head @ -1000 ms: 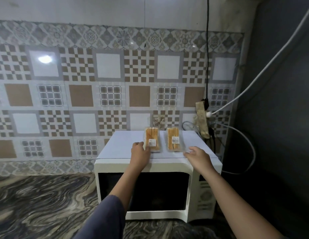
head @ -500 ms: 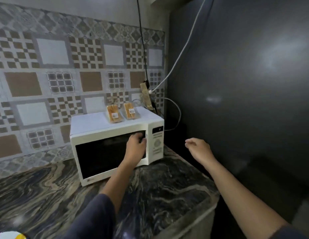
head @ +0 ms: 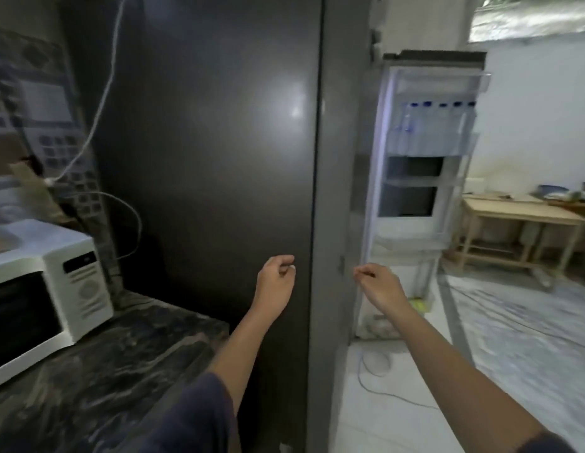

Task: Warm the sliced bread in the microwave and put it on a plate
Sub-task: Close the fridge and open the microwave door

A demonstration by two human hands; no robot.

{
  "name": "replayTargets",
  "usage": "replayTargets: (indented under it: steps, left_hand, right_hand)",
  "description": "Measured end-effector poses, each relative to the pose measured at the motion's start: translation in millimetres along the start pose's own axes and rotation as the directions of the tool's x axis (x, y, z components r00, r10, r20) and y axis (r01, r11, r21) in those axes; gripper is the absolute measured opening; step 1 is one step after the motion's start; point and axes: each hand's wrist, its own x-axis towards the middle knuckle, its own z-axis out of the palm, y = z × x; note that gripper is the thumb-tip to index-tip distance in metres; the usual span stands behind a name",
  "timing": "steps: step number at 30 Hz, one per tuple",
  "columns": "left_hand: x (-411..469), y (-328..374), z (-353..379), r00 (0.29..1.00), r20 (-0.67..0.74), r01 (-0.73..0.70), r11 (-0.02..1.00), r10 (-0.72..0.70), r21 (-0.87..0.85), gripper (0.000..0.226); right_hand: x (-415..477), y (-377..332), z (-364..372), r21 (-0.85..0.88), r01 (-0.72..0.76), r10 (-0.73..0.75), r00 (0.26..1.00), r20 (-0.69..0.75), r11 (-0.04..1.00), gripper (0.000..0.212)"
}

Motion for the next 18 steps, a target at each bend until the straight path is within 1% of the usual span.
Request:
replayTargets:
  steps: [4, 8, 10, 15, 18]
  left_hand:
    - [14.7, 31.2, 111.6, 0.992, 0.12, -0.037, 0.996, 0.046, -0.08, 0.028]
    - [36.3, 56.9, 224.2, 0.975, 0.199, -0.064, 0.985, 0.095, -0.159, 0.026]
    - [47.7, 73.8, 274.1, 0.962, 0.247, -0.074, 0.982, 0.116, -0.173, 0.027]
    - [75.6, 106.8, 369.6, 0.946, 0.29, -0.091, 0.978, 0.144, -0.19, 0.028]
    - [97.5, 113.0, 412.7, 0.94, 0.315, -0.076, 0.983, 0.127, -0.169, 0.029]
  right_hand:
    - [23.8, 66.1, -77.1, 0.023, -0.074, 0.076, 0.992, -0.098, 0.997, 0.023]
    - [54.8, 128.5, -150.7, 0.037, -0.145, 0.149, 0.966, -0.213, 0.989, 0.027]
    - [75.0, 156.7, -185.3, 0.041, -0.17, 0.175, 0.951, -0.255, 0.985, 0.028]
    - [122.7, 212.2, -255.0, 0.083, -0.192, 0.209, 0.92, -0.331, 0.978, 0.027]
    - [146.5, 237.3, -279.7, 0.089, -0.2, 0.218, 0.919, -0.329, 0.976, 0.024]
